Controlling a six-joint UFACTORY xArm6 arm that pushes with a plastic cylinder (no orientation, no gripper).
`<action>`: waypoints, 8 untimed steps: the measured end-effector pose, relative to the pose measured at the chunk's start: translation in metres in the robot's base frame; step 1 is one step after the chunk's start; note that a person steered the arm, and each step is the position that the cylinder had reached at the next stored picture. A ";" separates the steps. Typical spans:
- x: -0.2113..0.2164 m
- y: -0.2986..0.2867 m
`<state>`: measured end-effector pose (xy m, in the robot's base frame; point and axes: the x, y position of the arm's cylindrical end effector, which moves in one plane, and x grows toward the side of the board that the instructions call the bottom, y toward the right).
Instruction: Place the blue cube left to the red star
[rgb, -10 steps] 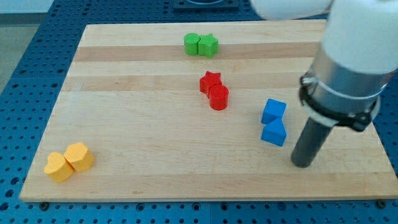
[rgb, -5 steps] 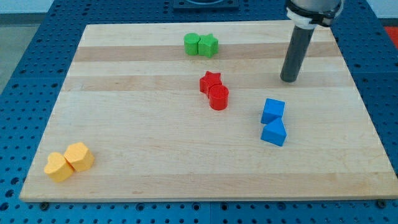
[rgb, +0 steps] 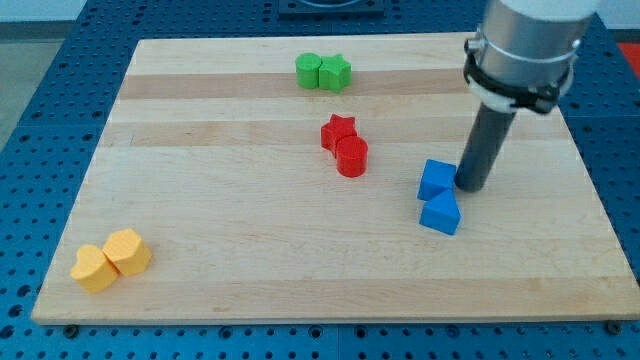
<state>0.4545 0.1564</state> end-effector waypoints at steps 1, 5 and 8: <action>-0.050 0.003; 0.033 -0.035; 0.035 -0.025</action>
